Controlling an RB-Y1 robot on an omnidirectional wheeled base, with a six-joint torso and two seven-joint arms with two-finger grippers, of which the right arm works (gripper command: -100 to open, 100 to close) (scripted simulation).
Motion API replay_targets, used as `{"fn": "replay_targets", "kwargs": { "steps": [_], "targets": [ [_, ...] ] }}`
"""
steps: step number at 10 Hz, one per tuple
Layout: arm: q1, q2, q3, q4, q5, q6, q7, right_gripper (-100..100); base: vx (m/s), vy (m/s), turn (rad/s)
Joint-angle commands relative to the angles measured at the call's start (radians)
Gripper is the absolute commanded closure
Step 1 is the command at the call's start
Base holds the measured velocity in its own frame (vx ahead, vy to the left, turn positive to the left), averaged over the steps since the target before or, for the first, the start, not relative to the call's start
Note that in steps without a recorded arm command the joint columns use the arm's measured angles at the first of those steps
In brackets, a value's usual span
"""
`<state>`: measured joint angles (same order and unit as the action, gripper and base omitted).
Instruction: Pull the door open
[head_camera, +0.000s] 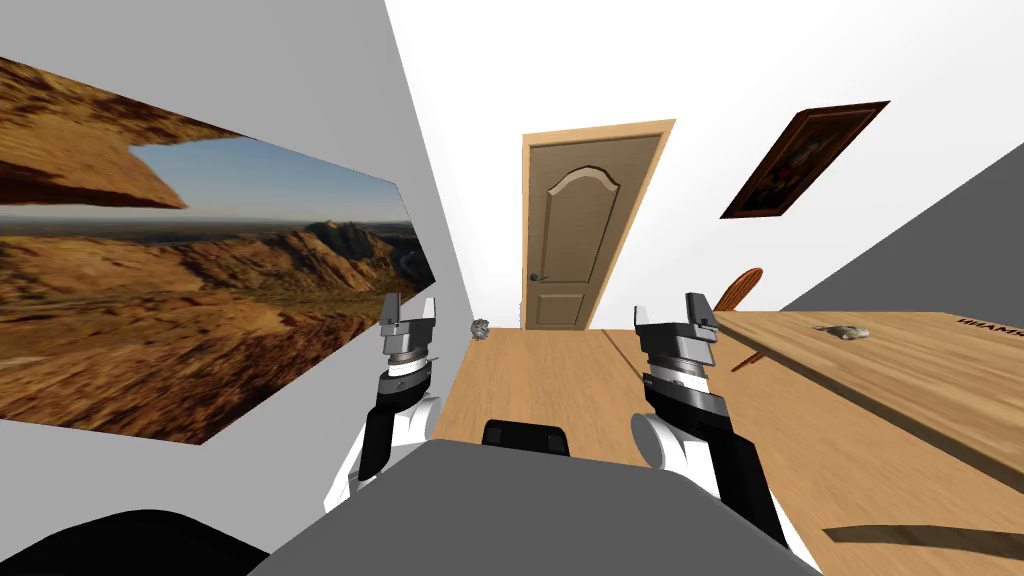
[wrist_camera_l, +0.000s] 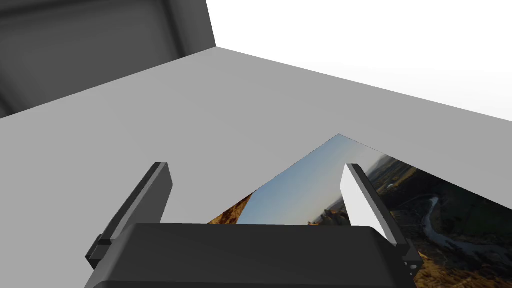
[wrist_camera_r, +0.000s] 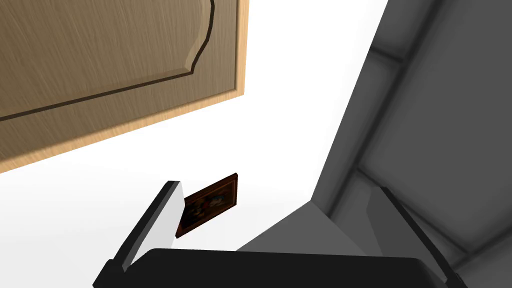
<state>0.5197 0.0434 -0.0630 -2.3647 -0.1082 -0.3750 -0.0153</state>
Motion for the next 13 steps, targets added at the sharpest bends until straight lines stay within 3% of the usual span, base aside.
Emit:
{"fn": "replay_targets", "kwargs": {
  "steps": [1, 13],
  "targets": [
    [-0.013, -0.013, -0.004, 0.034, 0.006, -0.005, -0.004, -100, 0.080, 0.013, 0.018],
    [-0.114, -0.081, -0.030, 0.291, 0.052, -0.047, -0.034, -100, 0.113, 0.018, 0.022]
  ]
}}
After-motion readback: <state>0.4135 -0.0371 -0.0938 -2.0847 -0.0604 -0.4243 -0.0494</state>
